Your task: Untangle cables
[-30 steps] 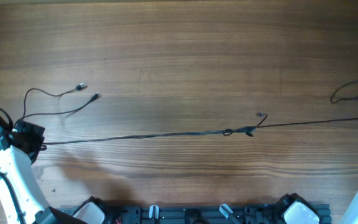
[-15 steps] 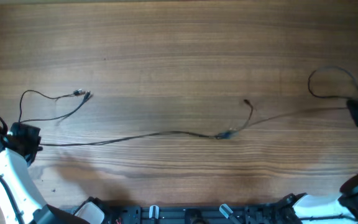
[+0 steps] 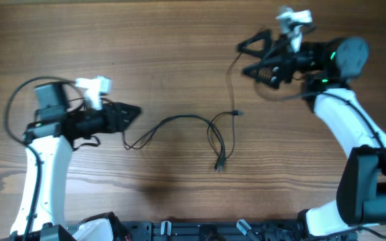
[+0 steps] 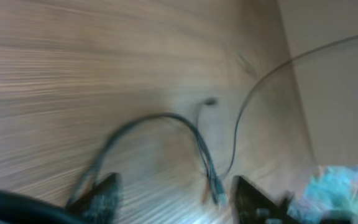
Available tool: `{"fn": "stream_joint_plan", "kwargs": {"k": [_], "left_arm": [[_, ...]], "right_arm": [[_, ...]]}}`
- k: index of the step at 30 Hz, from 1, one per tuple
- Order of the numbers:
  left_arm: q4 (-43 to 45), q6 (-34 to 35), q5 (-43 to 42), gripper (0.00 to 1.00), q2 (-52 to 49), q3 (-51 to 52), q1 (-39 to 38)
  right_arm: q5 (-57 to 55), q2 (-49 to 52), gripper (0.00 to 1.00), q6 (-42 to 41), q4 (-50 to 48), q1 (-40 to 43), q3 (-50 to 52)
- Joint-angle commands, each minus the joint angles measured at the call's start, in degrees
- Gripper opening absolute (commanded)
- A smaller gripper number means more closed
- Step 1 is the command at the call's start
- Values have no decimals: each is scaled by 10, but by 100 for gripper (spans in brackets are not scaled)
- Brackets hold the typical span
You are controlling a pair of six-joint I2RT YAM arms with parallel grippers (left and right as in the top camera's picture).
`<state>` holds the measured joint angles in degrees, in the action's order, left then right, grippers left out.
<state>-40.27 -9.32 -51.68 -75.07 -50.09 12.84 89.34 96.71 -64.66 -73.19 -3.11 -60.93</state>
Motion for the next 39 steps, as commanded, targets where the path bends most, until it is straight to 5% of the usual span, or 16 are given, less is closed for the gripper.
{"fn": "stream_joint_plan", "kwargs": {"k": [1,4,8,12,14,17,20,24,30,34,39], "left_arm": [[5,-53,0,74,0,3,-80],[-2,-52,5,86,0,4,-113],[-38,-54,7,83,0,4,-122],[-80,-137,-68,90,0,3,-143],[-52,-122,-50,90,0,3,-155],[31,85,216,85,0,3,-156],[-6,273,543,87,0,3,-156],[-83,395,732,93,0,3,-156],[-68,363,623,100,1,1,-156],[-74,337,600,99,2,-38,-156],[-97,320,563,99,22,-74,-156]], "right_arm": [[36,-4,99,-134,11,-20,0],[36,0,100,-87,120,-15,7],[35,15,100,-12,281,6,8],[31,16,100,-1,317,7,12],[36,16,99,-21,317,7,12],[34,16,100,-30,317,7,13],[28,16,100,-30,319,7,14],[-7,16,100,-23,328,-10,14],[-44,16,100,134,498,-106,17],[-218,16,100,334,771,-164,17],[-407,16,100,436,945,-221,17]]}}
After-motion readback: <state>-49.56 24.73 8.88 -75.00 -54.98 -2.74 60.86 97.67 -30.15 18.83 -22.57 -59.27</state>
